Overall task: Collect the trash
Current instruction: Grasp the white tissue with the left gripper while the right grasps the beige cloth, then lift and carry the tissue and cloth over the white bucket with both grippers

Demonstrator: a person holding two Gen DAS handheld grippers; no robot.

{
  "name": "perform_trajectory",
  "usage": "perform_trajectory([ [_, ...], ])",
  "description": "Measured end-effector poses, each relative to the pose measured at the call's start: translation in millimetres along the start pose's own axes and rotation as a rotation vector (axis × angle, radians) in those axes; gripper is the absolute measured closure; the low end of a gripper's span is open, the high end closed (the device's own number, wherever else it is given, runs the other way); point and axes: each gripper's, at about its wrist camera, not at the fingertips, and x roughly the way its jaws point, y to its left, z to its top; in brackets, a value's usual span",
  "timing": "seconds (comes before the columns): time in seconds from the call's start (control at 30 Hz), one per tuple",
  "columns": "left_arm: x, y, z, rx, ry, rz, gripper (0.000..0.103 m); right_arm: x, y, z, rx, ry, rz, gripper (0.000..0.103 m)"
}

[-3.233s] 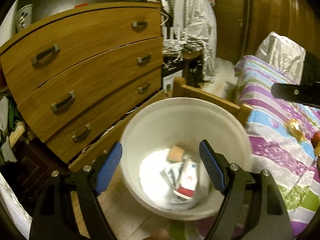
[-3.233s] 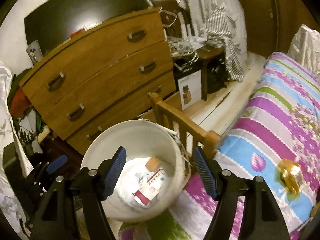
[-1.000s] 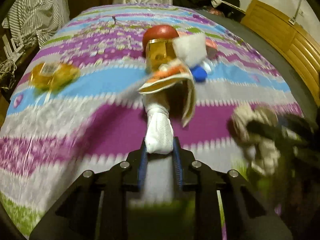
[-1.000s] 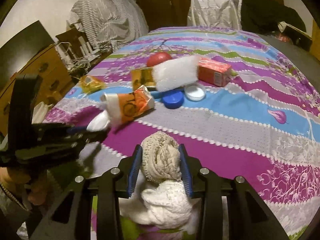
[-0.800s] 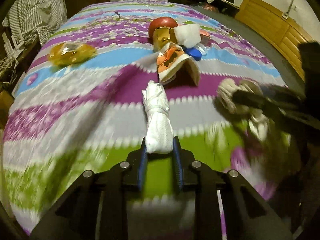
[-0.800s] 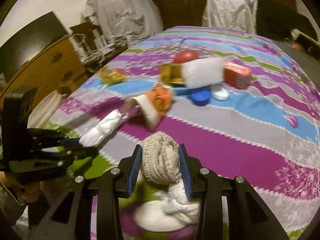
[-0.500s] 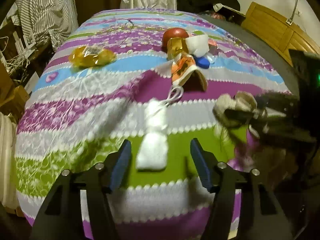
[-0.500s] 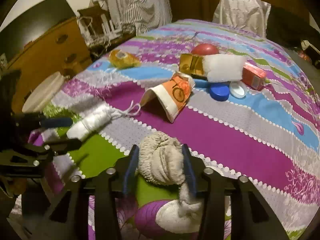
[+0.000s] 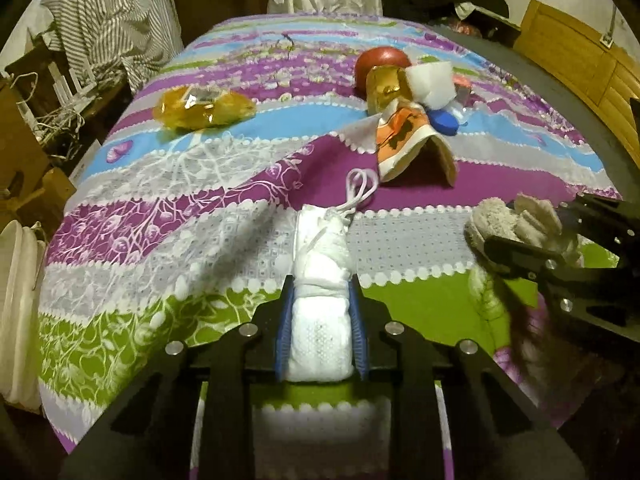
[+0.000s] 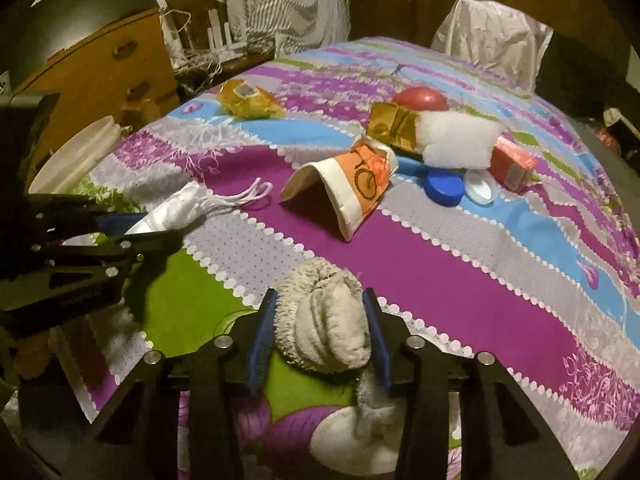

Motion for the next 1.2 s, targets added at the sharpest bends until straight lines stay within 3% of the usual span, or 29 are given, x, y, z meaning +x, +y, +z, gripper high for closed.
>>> perform_trajectory([
  [0.1,-18,-8,-2,0.011,-0.059,0.009,0.08,-21,1,-4,0.035,-0.073,-0.009,0.063],
  [0.3,-82,-27,3,-0.005,-0.268,0.035,0.08,-90,6,-7,0.09,-0.29,-0.085,0.063],
  [0.5,-147,-54,4,-0.008,-0.5,0.068,0.079,-184,14,-14,0.098,-0.553,-0.258,0.063],
  [0.7,-179,-71,-1,-0.037,-0.637,0.098,0.079,-241,23,-46,0.131,-0.728,-0.399,0.062],
  [0.8,-185,-78,-6,-0.031,-0.669,0.097,0.079,-251,23,-55,0.157,-0.752,-0.422,0.061],
  [1.2,-192,-83,-14,-0.012,-0.676,0.086,0.079,-267,18,-74,0.181,-0.74,-0.419,0.061],
])
